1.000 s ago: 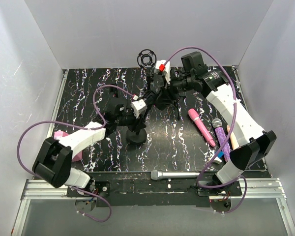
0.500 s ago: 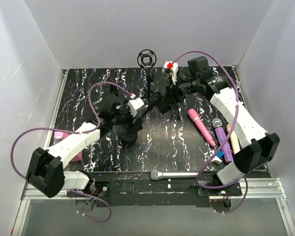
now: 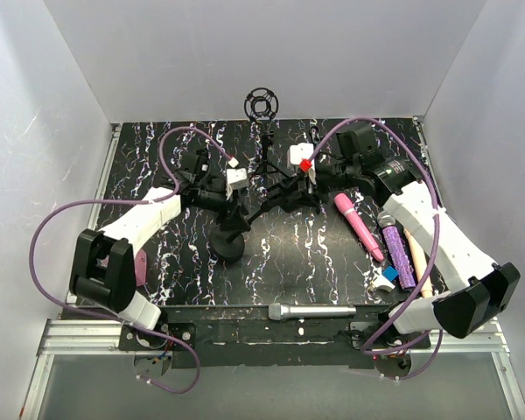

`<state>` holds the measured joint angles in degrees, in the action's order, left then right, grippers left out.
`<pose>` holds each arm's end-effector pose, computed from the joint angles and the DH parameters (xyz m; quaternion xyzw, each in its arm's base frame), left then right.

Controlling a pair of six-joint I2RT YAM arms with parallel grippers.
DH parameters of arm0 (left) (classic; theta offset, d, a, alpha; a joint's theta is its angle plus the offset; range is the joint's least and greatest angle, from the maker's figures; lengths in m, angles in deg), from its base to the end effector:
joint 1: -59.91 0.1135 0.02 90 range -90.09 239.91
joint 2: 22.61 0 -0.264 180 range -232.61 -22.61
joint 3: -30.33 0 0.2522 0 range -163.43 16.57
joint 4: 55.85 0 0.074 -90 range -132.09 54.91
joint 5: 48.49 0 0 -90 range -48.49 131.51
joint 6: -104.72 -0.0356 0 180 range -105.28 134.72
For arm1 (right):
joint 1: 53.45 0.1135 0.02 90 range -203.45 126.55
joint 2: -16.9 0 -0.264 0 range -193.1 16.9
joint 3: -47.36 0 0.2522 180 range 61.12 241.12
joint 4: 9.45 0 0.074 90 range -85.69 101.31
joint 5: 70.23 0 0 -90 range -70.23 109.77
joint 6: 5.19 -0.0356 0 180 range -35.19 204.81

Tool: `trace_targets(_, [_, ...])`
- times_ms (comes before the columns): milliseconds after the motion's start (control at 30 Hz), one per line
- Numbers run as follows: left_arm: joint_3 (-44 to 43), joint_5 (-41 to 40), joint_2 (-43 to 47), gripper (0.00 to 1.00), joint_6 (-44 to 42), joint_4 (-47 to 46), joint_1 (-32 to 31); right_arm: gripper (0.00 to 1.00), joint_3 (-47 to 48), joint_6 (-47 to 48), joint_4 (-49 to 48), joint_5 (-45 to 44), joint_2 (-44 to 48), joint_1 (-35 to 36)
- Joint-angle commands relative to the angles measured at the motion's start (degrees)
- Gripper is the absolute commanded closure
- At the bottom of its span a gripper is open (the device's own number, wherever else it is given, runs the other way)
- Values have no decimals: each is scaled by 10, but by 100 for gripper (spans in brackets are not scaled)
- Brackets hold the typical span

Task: Remove the microphone from the stand

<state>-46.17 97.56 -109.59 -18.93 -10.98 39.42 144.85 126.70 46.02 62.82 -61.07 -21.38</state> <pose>0.2777 -0.1353 0.2540 0.5081 0.6867 -0.4155 0.3125 0.2275 0.1712 0.3973 -0.6317 0.5617 0.2895 0.4491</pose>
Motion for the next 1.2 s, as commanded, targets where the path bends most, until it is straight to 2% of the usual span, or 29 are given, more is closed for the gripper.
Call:
trace_targets(0, [-18, 55, -24, 43, -69, 56, -3, 99, -15, 36, -1, -15, -12, 13])
trace_targets(67, [-15, 55, -25, 46, -70, 55, -7, 99, -16, 29, -7, -16, -12, 13])
trace_targets(100, [-13, 51, -27, 53, -71, 55, -9, 99, -15, 26, -8, -17, -13, 13])
trace_targets(167, [-12, 41, -30, 77, -72, 56, -10, 99, -13, 18, -13, -19, -14, 12])
trace_targets(267, [-12, 12, -13, 97, -67, 56, -10, 99, 4, -42, -21, -37, -20, 10])
trace_targets(333, [13, -26, 26, 100, 1, -14, -14, 99, 33, -121, -17, -42, -36, -2])
trace_targets(367, [42, -64, 57, 100, 59, -83, -17, 99, 52, -167, -5, -47, -45, -3])
trace_targets(400, [77, -118, 93, 100, 115, -148, -28, 99, 71, -199, 11, -44, -56, -6])
trace_targets(467, [157, -373, 162, 100, 181, -293, -96, 99, 105, -263, 41, -39, -72, -6])
trace_targets(500, [186, -516, 184, 100, 184, -347, -138, 99, 112, -309, 44, -42, -79, -8])
trace_targets(533, [192, -596, 193, 100, 167, -370, -165, 99, 118, -348, 52, -38, -84, -9])
trace_targets(567, [184, -609, 190, 100, 153, -349, -182, 99, 123, -374, 60, -26, -90, -10])
trace_targets(667, [159, -582, 185, 99, 169, -289, -183, 99, 119, -376, 68, -18, -93, -10])
trace_targets(700, [158, -561, 188, 78, 158, -275, -182, 99, 113, -361, 62, -27, -89, -10])
trace_targets(733, [156, -524, 193, 65, 153, -260, -177, 99, 110, -340, 62, -34, -85, -10])
trace_targets(767, [156, -496, 200, 42, 158, -251, -170, 99, 108, -322, 60, -37, -82, -10])
trace_targets(833, [146, -426, 206, 25, 175, -223, -142, 99, 101, -278, 57, -35, -72, -10])
trace_targets(867, [137, -388, 203, 21, 184, -201, -128, 99, 95, -254, 54, -36, -67, -10])
trace_targets(933, [112, -312, 180, 17, 205, -162, -89, 99, 86, -216, 45, -38, -54, -10])
trace_targets(1000, [84, -224, 148, 17, 202, -121, -61, 99, 81, -183, 44, -35, -44, -10])
trace_targets(1100, [70, -101, 111, 22, 178, -86, -30, 99, 79, -138, 44, -29, -34, -10])
trace_targets(1167, [68, -52, 94, 27, 142, -75, -25, 99, 78, -120, 43, -26, -30, -10])
